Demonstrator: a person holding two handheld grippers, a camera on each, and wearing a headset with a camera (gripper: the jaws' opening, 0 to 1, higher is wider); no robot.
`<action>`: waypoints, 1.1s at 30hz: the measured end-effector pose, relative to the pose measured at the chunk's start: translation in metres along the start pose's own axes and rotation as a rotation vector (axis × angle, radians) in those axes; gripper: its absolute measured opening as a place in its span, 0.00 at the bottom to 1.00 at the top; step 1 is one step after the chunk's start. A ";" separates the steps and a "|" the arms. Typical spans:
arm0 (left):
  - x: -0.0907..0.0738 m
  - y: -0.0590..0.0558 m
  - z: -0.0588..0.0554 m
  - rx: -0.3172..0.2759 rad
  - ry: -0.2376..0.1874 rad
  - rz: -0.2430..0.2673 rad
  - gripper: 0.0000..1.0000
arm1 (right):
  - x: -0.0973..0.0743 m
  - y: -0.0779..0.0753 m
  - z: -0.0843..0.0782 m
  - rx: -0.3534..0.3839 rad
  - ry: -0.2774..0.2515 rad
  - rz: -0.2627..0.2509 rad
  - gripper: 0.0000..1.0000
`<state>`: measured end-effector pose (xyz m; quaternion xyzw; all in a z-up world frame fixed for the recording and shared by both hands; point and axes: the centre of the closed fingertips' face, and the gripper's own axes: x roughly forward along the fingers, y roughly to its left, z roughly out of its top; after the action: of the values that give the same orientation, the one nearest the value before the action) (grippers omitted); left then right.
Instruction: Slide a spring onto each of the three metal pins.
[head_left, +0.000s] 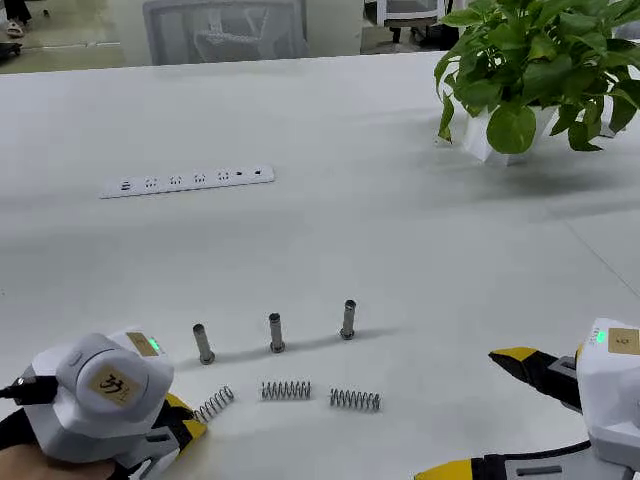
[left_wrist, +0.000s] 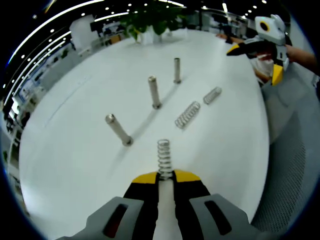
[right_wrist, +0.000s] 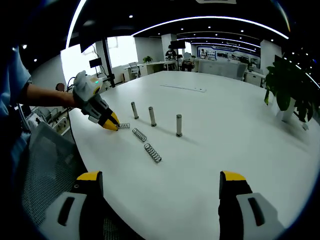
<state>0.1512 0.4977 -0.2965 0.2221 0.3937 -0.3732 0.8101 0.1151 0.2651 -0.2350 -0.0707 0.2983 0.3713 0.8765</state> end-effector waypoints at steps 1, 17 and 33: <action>0.000 0.000 0.000 -0.011 -0.010 0.001 0.10 | 0.000 0.000 0.000 -0.001 0.000 -0.001 0.98; -0.022 -0.010 0.039 -0.128 -0.235 0.026 0.10 | 0.001 0.006 0.023 0.057 -0.068 0.041 0.97; -0.042 -0.046 0.083 -0.123 -0.399 -0.014 0.10 | 0.018 0.033 0.074 0.177 -0.204 0.164 0.92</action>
<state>0.1374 0.4324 -0.2168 0.0914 0.2489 -0.3907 0.8815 0.1374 0.3251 -0.1823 0.0692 0.2442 0.4189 0.8718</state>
